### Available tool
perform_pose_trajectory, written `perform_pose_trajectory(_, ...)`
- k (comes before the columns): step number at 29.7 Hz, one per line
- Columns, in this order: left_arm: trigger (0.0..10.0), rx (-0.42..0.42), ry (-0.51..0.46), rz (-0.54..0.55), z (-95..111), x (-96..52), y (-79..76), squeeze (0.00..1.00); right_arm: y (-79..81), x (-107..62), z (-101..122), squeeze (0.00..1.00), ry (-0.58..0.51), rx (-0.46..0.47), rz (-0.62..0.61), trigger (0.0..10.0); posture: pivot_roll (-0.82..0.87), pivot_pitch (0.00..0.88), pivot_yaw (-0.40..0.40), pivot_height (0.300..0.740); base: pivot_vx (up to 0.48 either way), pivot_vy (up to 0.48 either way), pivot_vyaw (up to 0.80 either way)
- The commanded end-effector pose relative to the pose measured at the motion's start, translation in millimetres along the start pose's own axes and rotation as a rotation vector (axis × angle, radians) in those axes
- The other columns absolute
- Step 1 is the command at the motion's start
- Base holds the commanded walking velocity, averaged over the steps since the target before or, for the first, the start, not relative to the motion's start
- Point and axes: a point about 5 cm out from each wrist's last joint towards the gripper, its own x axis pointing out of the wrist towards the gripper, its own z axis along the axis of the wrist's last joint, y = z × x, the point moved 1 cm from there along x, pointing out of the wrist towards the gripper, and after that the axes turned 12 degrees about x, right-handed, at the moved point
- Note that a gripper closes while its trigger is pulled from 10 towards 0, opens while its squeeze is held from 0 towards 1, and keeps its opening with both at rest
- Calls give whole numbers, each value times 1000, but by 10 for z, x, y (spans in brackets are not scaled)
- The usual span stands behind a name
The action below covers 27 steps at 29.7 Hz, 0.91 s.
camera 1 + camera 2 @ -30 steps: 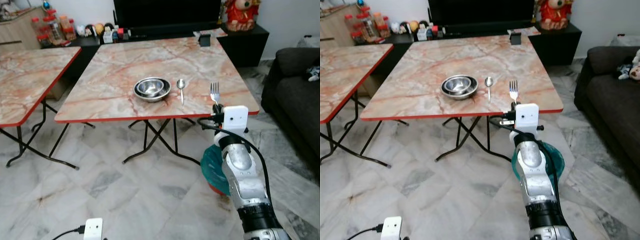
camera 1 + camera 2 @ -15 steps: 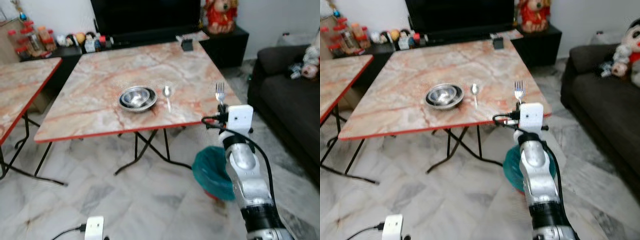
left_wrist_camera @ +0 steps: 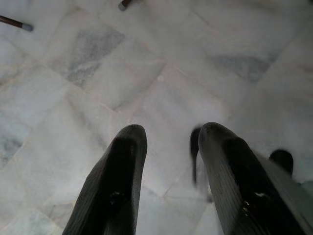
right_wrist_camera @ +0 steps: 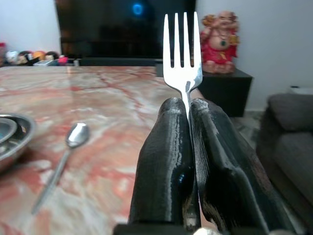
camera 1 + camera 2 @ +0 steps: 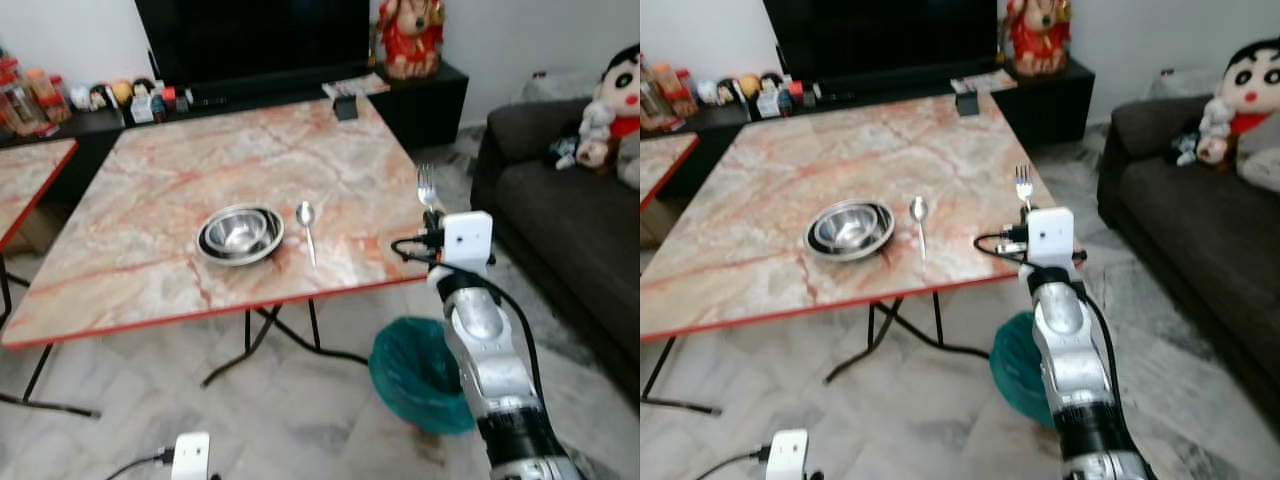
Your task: Setting the table
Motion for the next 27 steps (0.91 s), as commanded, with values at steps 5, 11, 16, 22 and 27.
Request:
perform_pose_trajectory(5, 10000, 13, 18, 25, -43, -3, 132, 0, 157, 21, 35, 0, -24, 5, 49, 10000, -17, 0, 74, 740, 422, 0, 374)
perform_pose_trajectory(11, 10000, 15, 12, 34, -16, 4, 167, 0, 149, 3, 21, 0, -22, 21, 39, 10000, -17, 9, 79, 740, 421, 0, 0)
perform_pose_trajectory(16, 10000, 13, 15, 34, -27, 1, 168, 0, 121, -8, 5, 0, -16, 26, 25, 10000, -16, 14, 80, 740, 417, 0, 0)
perform_pose_trajectory(22, 10000, 9, 19, 35, -43, -3, 159, 0, 137, -30, -26, 0, -3, 33, 23, 10000, -16, 26, 80, 740, 413, 0, 0)
perform_pose_trajectory(27, 10000, 32, 47, 33, -82, -6, 162, 0, 189, -72, -136, 0, 44, 75, 20, 10000, -18, 34, 83, 740, 310, 0, 0)
